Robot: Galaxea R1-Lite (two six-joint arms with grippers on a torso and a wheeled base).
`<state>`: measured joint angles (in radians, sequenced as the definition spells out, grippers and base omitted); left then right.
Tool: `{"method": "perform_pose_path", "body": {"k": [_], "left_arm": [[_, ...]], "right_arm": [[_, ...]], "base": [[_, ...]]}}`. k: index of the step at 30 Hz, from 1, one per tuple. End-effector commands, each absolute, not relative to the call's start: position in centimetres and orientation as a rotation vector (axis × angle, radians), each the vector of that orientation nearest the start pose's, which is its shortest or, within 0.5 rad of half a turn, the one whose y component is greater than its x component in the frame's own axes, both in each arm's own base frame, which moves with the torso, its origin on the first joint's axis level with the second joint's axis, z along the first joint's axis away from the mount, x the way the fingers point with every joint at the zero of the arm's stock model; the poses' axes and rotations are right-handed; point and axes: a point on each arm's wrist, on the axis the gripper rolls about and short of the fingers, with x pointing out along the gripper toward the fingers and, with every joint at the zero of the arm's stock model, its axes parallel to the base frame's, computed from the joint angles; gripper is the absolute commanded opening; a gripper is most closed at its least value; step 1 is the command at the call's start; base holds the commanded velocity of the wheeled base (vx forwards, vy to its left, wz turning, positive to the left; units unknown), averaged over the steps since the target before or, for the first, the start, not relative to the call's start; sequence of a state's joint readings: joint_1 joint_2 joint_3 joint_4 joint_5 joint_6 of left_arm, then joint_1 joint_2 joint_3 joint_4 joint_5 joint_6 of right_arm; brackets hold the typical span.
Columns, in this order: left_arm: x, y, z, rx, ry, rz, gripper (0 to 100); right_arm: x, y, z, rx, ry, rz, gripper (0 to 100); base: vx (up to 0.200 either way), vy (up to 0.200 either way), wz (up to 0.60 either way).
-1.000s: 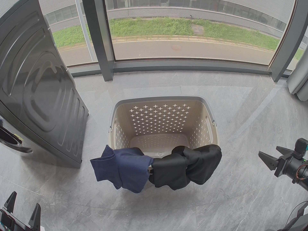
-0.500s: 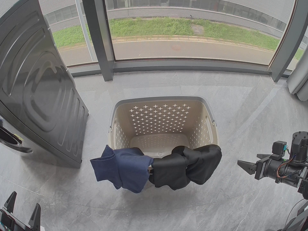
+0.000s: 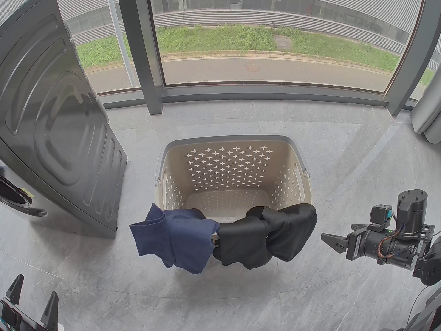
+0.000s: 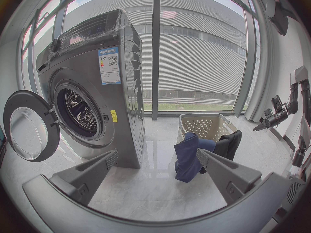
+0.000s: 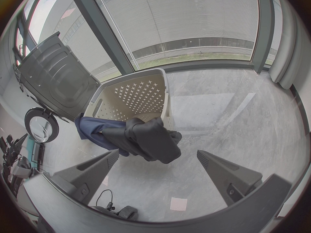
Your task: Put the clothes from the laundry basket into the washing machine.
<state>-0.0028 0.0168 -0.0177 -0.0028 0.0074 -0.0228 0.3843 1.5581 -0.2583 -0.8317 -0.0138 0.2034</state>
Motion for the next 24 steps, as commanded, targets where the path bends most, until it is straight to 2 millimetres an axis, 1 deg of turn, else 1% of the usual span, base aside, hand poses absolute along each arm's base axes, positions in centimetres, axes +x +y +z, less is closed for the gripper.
{"method": "perform_pose_path", "body": {"k": [1,10,22,24], "left_arm": [[-2.3,0.0,7.6,-0.023,-0.002,0.005,100],[-2.3,0.0,7.6,-0.025,-0.002,0.005,100],[-2.3,0.0,7.6,-0.025,-0.002,0.005,100],[-2.3,0.0,7.6,-0.025,-0.002,0.005,100]], "right_arm": [[19.9,8.4,10.2,0.100,0.512,0.328,100],[22.0,9.3,9.5,0.097,0.515,0.315,100],[23.6,11.0,6.9,0.074,0.513,0.311,100],[24.2,11.3,6.3,0.072,0.497,0.296,100]], "base": [[0.000,0.000,0.00],[0.000,0.000,0.00],[0.000,0.000,0.00],[0.000,0.000,0.00]]}}
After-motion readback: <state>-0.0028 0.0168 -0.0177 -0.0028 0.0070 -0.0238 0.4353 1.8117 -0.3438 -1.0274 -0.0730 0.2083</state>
